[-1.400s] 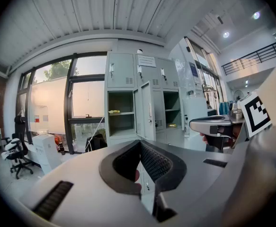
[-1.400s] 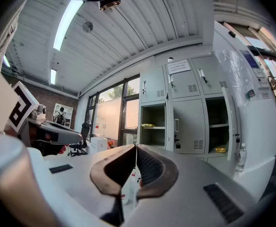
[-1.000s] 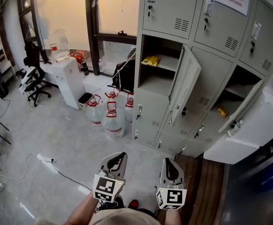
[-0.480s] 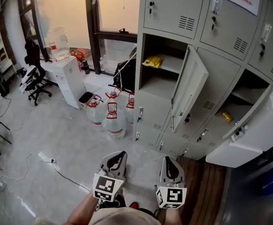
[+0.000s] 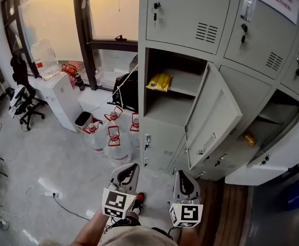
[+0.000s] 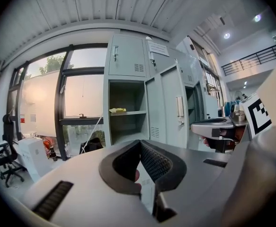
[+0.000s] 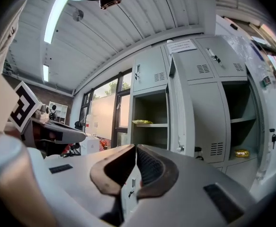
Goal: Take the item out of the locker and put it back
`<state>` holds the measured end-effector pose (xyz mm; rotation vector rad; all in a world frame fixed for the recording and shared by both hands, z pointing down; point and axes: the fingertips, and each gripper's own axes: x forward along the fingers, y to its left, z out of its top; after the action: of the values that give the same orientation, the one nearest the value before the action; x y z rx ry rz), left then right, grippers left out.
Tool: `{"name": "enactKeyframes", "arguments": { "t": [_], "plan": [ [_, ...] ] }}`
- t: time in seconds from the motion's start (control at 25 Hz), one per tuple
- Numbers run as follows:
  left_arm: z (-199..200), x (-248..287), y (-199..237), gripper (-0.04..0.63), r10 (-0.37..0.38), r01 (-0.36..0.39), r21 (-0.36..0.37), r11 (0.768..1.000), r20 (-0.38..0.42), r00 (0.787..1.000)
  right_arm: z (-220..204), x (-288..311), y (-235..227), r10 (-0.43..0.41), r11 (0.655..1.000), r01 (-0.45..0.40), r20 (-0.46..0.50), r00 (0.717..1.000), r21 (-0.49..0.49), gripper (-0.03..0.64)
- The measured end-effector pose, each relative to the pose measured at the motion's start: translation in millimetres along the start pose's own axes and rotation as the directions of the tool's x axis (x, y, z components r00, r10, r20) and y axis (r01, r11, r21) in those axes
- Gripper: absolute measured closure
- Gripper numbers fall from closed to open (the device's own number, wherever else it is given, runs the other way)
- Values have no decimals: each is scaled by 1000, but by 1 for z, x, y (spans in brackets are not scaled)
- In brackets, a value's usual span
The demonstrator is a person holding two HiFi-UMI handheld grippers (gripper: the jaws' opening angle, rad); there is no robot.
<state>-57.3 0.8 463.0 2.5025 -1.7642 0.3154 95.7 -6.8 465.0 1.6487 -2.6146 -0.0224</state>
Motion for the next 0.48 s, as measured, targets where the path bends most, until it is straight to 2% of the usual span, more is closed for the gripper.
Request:
{"name": "enactKeyframes", "arguments": {
  "t": [0.48],
  "plan": [
    [24,121,76,574,-119,119,31,992,-3,993,9,131,-25,-110,994,111,-17,994,11,594]
  ]
}}
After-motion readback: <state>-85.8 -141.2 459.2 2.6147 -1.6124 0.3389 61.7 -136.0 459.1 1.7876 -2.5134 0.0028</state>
